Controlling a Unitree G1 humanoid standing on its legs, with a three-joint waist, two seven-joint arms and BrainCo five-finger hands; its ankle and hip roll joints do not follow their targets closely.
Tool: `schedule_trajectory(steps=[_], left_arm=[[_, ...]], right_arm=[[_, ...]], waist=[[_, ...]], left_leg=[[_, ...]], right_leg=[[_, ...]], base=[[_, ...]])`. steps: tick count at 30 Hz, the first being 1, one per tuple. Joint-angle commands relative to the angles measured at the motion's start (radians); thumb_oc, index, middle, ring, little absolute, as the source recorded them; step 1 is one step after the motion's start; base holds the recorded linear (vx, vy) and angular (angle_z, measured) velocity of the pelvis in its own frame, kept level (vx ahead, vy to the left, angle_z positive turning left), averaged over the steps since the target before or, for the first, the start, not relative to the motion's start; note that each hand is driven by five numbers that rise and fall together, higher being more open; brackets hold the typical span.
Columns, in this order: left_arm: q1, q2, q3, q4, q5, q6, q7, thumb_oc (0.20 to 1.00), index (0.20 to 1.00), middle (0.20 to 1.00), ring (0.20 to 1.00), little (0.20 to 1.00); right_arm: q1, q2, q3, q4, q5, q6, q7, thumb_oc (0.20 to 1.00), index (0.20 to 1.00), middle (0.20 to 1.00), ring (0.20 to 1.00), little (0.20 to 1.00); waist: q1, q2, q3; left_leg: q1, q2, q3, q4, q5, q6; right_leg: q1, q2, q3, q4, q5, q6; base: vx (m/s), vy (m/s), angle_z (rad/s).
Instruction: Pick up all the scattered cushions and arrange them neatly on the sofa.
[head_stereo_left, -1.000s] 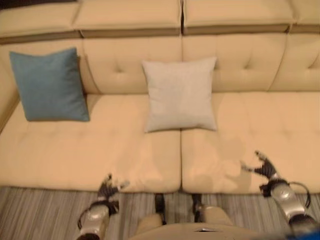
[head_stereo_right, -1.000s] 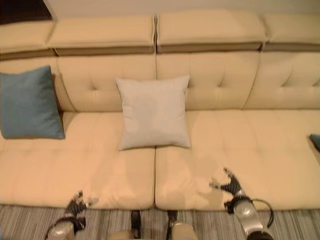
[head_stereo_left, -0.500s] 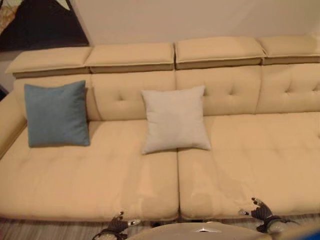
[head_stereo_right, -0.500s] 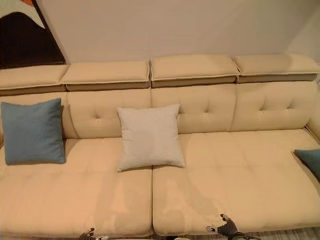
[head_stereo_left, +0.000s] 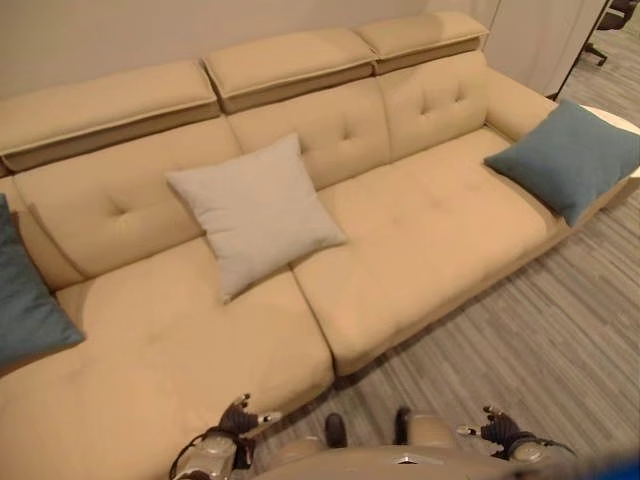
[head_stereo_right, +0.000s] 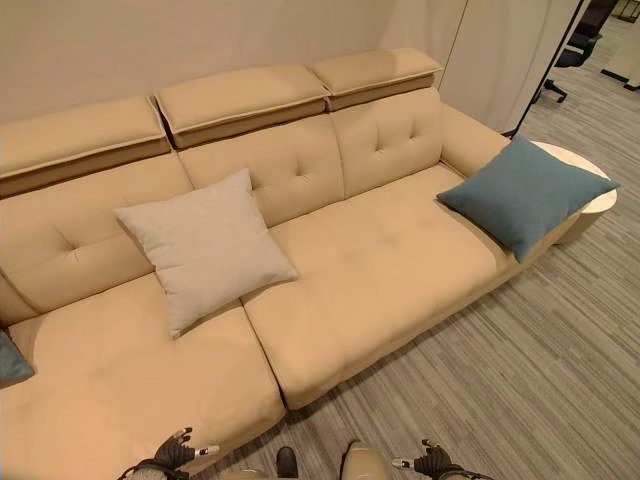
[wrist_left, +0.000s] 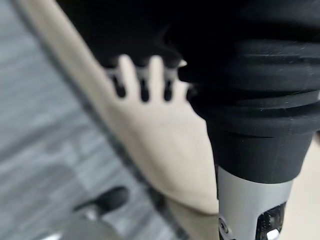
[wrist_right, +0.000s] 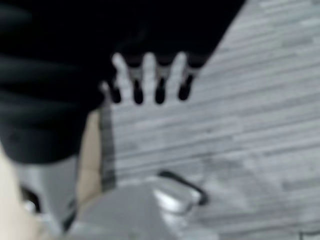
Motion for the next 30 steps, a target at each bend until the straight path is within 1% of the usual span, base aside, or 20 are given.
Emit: schedule_trajectory(steps=[1, 2, 3, 4, 5, 8, 9, 10, 11, 12, 14, 17, 18, 21, 24, 25, 26, 27, 28, 30], left_arm=[[-0.018, 0.012, 0.016, 0.005, 0.028, -0.004, -0.009, 1.0, 1.0, 1.0, 1.0, 1.0], [-0.025, 0.008, 0.008, -0.004, 0.029, -0.003, -0.007, 1.0, 1.0, 1.0, 1.0, 1.0], [-0.025, 0.008, 0.008, -0.004, 0.029, -0.003, -0.007, 1.0, 1.0, 1.0, 1.0, 1.0], [-0.033, 0.0, -0.001, -0.001, 0.031, -0.003, -0.004, 1.0, 1.0, 1.0, 1.0, 1.0], [-0.046, -0.013, -0.023, 0.002, 0.034, 0.001, -0.006, 1.0, 1.0, 1.0, 1.0, 1.0], [-0.05, -0.015, -0.033, 0.001, 0.038, 0.002, -0.006, 1.0, 1.0, 1.0, 1.0, 1.0], [-0.058, -0.02, -0.051, -0.006, 0.05, 0.004, -0.009, 1.0, 1.0, 1.0, 1.0, 1.0], [-0.059, -0.023, -0.055, -0.006, 0.051, 0.004, -0.009, 1.0, 1.0, 1.0, 1.0, 1.0], [-0.063, -0.029, -0.063, -0.006, 0.052, 0.001, -0.005, 1.0, 1.0, 1.0, 1.0, 1.0], [-0.065, -0.033, -0.068, -0.006, 0.046, 0.0, -0.002, 1.0, 1.0, 1.0, 1.0, 1.0], [-0.072, -0.043, -0.09, -0.013, 0.042, -0.002, 0.006, 1.0, 1.0, 1.0, 1.0, 1.0], [-0.084, -0.048, -0.105, -0.012, 0.029, -0.004, 0.016, 1.0, 1.0, 1.0, 1.0, 1.0], [-0.084, -0.049, -0.103, -0.005, 0.025, -0.003, 0.016, 1.0, 1.0, 1.0, 1.0, 1.0], [-0.07, -0.05, -0.097, 0.006, 0.04, -0.003, 0.009, 1.0, 1.0, 1.0, 1.0, 1.0], [-0.064, -0.041, -0.099, 0.007, 0.067, -0.003, 0.0, 1.0, 1.0, 1.0, 1.0, 1.0], [-0.065, -0.037, -0.098, 0.007, 0.07, -0.004, 0.0, 1.0, 1.0, 1.0, 1.0, 1.0], [-0.073, -0.029, -0.095, 0.01, 0.07, -0.002, 0.003, 1.0, 1.0, 1.0, 1.0, 1.0], [-0.073, -0.029, -0.095, 0.01, 0.07, -0.002, 0.003, 1.0, 1.0, 1.0, 1.0, 1.0], [-0.074, -0.025, -0.09, 0.011, 0.07, -0.003, 0.003, 1.0, 1.0, 1.0, 1.0, 1.0], [-0.072, -0.019, -0.078, 0.015, 0.073, -0.001, 0.006, 1.0, 1.0, 1.0, 1.0, 1.0]], right_arm=[[-0.014, -0.026, 0.022, -0.004, 0.014, -0.015, -0.004, 1.0, 1.0, 1.0, 1.0, 1.0], [-0.02, -0.018, 0.034, -0.01, 0.011, -0.012, -0.006, 1.0, 1.0, 1.0, 1.0, 1.0], [-0.02, -0.017, 0.034, -0.01, 0.011, -0.012, -0.006, 1.0, 1.0, 1.0, 1.0, 1.0], [-0.027, -0.012, 0.044, -0.016, 0.023, -0.013, -0.009, 1.0, 1.0, 1.0, 1.0, 1.0], [-0.022, -0.005, 0.048, -0.024, 0.05, -0.016, -0.005, 1.0, 1.0, 1.0, 1.0, 1.0], [-0.016, -0.004, 0.051, -0.027, 0.056, -0.018, -0.007, 1.0, 1.0, 1.0, 1.0, 1.0], [-0.003, -0.003, 0.049, -0.032, 0.079, -0.024, -0.007, 1.0, 1.0, 1.0, 1.0, 1.0], [0.002, -0.003, 0.049, -0.029, 0.083, -0.022, -0.006, 1.0, 1.0, 1.0, 1.0, 1.0], [0.0, -0.004, 0.052, -0.024, 0.091, -0.022, -0.007, 1.0, 1.0, 1.0, 1.0, 1.0], [-0.001, -0.005, 0.052, -0.021, 0.097, -0.02, -0.005, 1.0, 1.0, 1.0, 1.0, 1.0], [-0.004, -0.007, 0.061, -0.015, 0.098, -0.019, -0.007, 1.0, 1.0, 1.0, 1.0, 1.0], [-0.001, -0.01, 0.062, -0.004, 0.101, -0.019, -0.008, 1.0, 1.0, 1.0, 1.0, 1.0], [0.001, -0.009, 0.059, 0.003, 0.101, -0.018, -0.008, 1.0, 1.0, 1.0, 1.0, 1.0], [0.008, -0.006, 0.05, 0.015, 0.091, -0.015, -0.003, 1.0, 1.0, 1.0, 1.0, 1.0], [0.0, 0.0, 0.049, 0.017, 0.086, -0.015, 0.004, 1.0, 1.0, 1.0, 1.0, 1.0], [-0.004, 0.002, 0.052, 0.016, 0.084, -0.016, 0.005, 1.0, 1.0, 1.0, 1.0, 1.0], [-0.014, 0.006, 0.053, 0.017, 0.086, -0.016, 0.002, 1.0, 1.0, 1.0, 1.0, 1.0], [-0.015, 0.006, 0.053, 0.017, 0.086, -0.016, 0.002, 1.0, 1.0, 1.0, 1.0, 1.0], [-0.015, 0.009, 0.051, 0.016, 0.086, -0.016, 0.002, 1.0, 1.0, 1.0, 1.0, 1.0], [-0.013, 0.012, 0.052, 0.018, 0.074, -0.015, -0.002, 1.0, 1.0, 1.0, 1.0, 1.0]], waist=[[0.03, -0.039, -0.039], [0.043, -0.056, -0.04], [0.044, -0.056, -0.039], [0.037, -0.065, -0.045], [0.015, -0.074, -0.04], [0.005, -0.078, -0.034], [-0.012, -0.085, -0.018], [-0.015, -0.087, -0.014], [-0.005, -0.085, -0.001], [0.0, -0.083, 0.0], [0.02, -0.086, 0.002], [0.027, -0.086, 0.001], [0.025, -0.084, 0.001], [0.021, -0.075, -0.011], [0.03, -0.069, -0.007], [0.033, -0.068, -0.003], [0.039, -0.063, 0.002], [0.04, -0.063, 0.003], [0.045, -0.062, 0.005], [0.066, -0.063, -0.001]], left_leg=[[0.035, 0.042, -0.084, 0.052, -0.037, -0.084], [0.028, 0.045, -0.053, 0.058, -0.029, -0.096], [0.029, 0.046, -0.053, 0.057, -0.029, -0.097], [0.03, 0.051, -0.039, 0.059, -0.026, -0.104], [0.021, 0.068, -0.033, 0.108, -0.03, -0.12], [0.008, 0.08, -0.036, 0.148, -0.032, -0.129], [-0.023, 0.113, -0.03, 0.233, -0.016, -0.151], [-0.026, 0.116, -0.04, 0.255, -0.014, -0.152], [-0.04, 0.098, -0.099, 0.296, -0.008, -0.154], [-0.052, 0.081, -0.139, 0.286, -0.001, -0.156], [-0.061, 0.027, -0.261, 0.232, -0.031, -0.152], [-0.088, -0.015, -0.355, 0.183, -0.021, -0.15], [-0.086, -0.021, -0.365, 0.179, -0.026, -0.148], [-0.047, -0.016, -0.332, 0.138, -0.034, -0.125], [-0.019, -0.01, -0.275, 0.12, -0.041, -0.104], [-0.012, -0.008, -0.265, 0.117, -0.04, -0.1], [0.003, 0.003, -0.237, 0.1, -0.04, -0.09], [0.004, 0.003, -0.236, 0.099, -0.04, -0.09], [0.014, 0.007, -0.225, 0.088, -0.041, -0.089], [0.037, 0.017, -0.194, 0.067, -0.045, -0.094]], right_leg=[[0.135, 0.011, -0.124, -0.248, 0.098, -0.02], [0.171, 0.006, -0.172, -0.318, 0.106, -0.011], [0.173, 0.008, -0.171, -0.321, 0.108, -0.012], [0.183, 0.026, -0.133, -0.355, 0.108, -0.011], [0.189, 0.054, -0.079, -0.389, 0.111, -0.026], [0.195, 0.064, -0.063, -0.4, 0.111, -0.036], [0.209, 0.081, -0.049, -0.415, 0.11, -0.057], [0.217, 0.089, -0.04, -0.422, 0.108, -0.064], [0.221, 0.098, -0.015, -0.421, 0.108, -0.072], [0.216, 0.098, -0.003, -0.422, 0.111, -0.073], [0.215, 0.101, 0.05, -0.438, 0.123, -0.062], [0.196, 0.106, 0.098, -0.437, 0.132, -0.05], [0.191, 0.106, 0.113, -0.433, 0.128, -0.046], [0.173, 0.1, 0.15, -0.402, 0.126, -0.033], [0.139, 0.089, 0.157, -0.343, 0.132, -0.013], [0.127, 0.086, 0.156, -0.326, 0.138, -0.006], [0.099, 0.075, 0.114, -0.284, 0.143, 0.0], [0.099, 0.075, 0.114, -0.283, 0.143, 0.0], [0.096, 0.066, 0.077, -0.284, 0.145, -0.001], [0.11, 0.026, -0.067, -0.315, 0.155, -0.008]], base=[[-0.14, -0.175, -0.51], [-0.11, -0.154, -0.5], [-0.09, -0.22, -0.65], [-0.01, -0.328, -0.92], [-0.01, -0.328, -0.87], [-0.02, -0.185, -0.3], [-0.04, -0.172, 0.29], [-0.04, -0.187, 0.2], [0.0, -0.051, -0.14], [0.01, -0.006, -0.32], [0.06, 0.006, -0.46], [0.07, 0.024, -1.28], [0.07, 0.073, -0.84], [0.09, 0.136, -0.62], [0.07, 0.141, -0.66], [0.03, 0.127, -0.89], [0.02, 0.086, -0.98], [0.02, 0.069, -1.11], [0.02, 0.025, -0.74], [0.05, 0.001, -0.76]])
